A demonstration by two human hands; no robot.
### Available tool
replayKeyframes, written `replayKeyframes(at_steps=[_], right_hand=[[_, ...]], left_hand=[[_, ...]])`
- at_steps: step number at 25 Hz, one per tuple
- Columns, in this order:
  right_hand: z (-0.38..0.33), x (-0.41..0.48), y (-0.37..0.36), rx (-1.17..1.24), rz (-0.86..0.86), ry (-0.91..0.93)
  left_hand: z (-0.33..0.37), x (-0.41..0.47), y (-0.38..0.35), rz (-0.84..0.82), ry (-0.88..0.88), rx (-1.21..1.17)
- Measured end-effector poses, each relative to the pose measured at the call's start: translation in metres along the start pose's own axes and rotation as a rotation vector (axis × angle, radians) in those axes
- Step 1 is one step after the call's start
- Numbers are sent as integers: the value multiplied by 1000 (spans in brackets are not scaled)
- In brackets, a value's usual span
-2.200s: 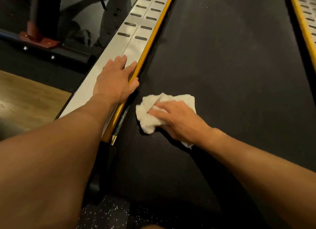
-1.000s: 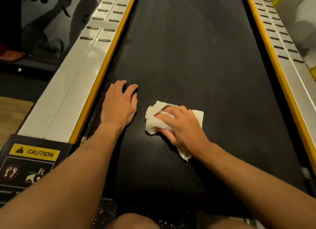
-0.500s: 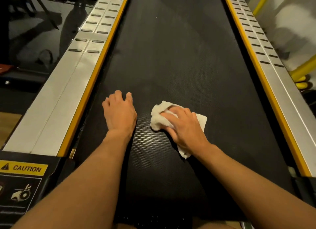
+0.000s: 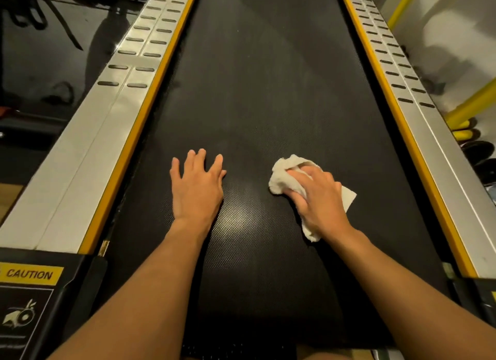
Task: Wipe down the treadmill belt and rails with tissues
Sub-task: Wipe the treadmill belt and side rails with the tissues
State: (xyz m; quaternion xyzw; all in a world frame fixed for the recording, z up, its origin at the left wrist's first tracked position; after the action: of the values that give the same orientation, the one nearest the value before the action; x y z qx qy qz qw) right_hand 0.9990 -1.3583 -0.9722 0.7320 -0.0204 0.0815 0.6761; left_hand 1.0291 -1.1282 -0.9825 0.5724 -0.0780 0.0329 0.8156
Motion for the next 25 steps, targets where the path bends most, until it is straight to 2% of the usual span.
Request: replayKeyframes(at_steps=[4, 7, 9, 12, 14, 16, 18, 20, 23, 25], right_hand=[[4, 17, -4, -36, -7, -200], [-2, 0, 2, -4, -2, -91], [18, -26, 5, 24, -3, -65], [70, -31, 8, 10, -11, -293], [77, -20, 5, -47, -20, -366], [67, -20, 7, -62, -6, -358], [58, -35, 9, -45, -2, -262], [73, -58, 12, -30, -13, -252], [117, -62, 14, -46, -51, -454], [119, -50, 13, -102, -48, -521]], left_hand=[[50, 7, -21, -51, -120, -79], [62, 12, -32, -45, -166, -91], [59, 14, -32, -29, -148, -109], [60, 13, -30, -32, -137, -98], [62, 13, -32, -40, -139, -90], [62, 13, -31, -35, -139, -95], [60, 13, -29, -32, -131, -98], [61, 14, -29, -34, -135, -97], [62, 12, -29, -35, -137, -91], [61, 12, -30, -32, -144, -81]])
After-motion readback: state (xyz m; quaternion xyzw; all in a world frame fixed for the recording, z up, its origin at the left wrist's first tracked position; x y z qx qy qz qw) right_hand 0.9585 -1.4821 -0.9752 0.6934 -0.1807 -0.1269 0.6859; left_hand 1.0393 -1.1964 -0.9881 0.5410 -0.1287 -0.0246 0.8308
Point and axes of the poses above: each hand's wrist, its own x-axis towards the middle knuckle, its own y-axis out of the back of the hand, z = x × y, the point moved 8 cm from there along x, towards the middle knuckle, and after that the axes turned 13 degrees about -x, right-handed, at the moved point
